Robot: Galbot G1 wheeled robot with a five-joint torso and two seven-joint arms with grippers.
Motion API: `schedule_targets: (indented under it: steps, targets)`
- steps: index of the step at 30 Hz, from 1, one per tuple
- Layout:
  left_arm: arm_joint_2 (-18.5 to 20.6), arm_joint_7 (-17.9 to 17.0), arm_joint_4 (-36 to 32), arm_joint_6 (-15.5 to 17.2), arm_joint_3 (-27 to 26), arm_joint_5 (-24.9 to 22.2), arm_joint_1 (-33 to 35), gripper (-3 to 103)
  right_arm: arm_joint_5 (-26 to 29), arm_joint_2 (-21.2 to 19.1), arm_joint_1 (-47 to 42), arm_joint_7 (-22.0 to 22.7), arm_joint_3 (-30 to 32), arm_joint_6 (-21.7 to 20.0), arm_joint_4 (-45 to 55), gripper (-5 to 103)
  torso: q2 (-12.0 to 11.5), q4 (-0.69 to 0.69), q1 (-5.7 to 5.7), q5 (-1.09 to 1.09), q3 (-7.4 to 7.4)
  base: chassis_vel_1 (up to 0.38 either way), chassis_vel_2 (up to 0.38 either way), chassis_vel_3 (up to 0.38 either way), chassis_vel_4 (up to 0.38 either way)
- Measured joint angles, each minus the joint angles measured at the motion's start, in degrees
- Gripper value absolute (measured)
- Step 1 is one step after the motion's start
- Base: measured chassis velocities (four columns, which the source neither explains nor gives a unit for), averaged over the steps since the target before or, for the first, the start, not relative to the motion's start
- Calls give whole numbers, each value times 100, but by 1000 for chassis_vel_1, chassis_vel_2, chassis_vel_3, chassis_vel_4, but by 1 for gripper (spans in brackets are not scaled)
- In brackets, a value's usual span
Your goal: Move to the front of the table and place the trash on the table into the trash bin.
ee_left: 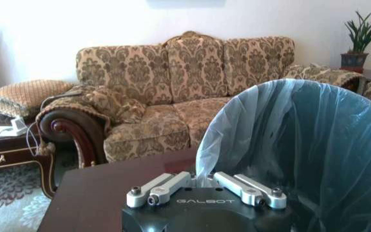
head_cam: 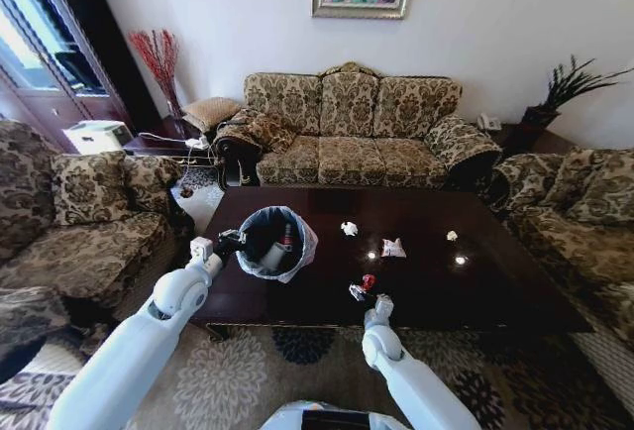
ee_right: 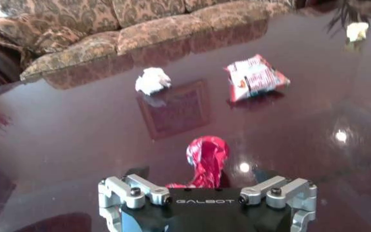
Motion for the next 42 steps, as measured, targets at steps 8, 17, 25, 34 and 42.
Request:
schedule_targets:
  steps: [8,17,25,34,42]
  targets:
    - [-26,64,-49,-9,16,-48,-4,0,698,29,185,-64,-18,-36,-296,74,0,1,0,1,0,0,0,0,0]
    - [-34,68,-83,-9,3,-68,-3,0,898,21,261,-63,-4,-36,-421,41,0,1,0,0,0,0,0,0,0]
    - [-37,69,-82,-30,-5,-73,-23,0,548,-36,283,10,-9,-29,-179,31,0,1,0,2,1,0,0,0,0]
    - [-73,78,-84,-39,36,-73,-40,0,-125,-425,458,-78,25,-248,1202,31,0,2,0,2,0,0,0,0,0]
    - [-67,86,-128,44,140,-55,-64,0,227,-1549,1249,-295,-220,-741,3726,31,0,2,0,0,0,0,0,0,0]
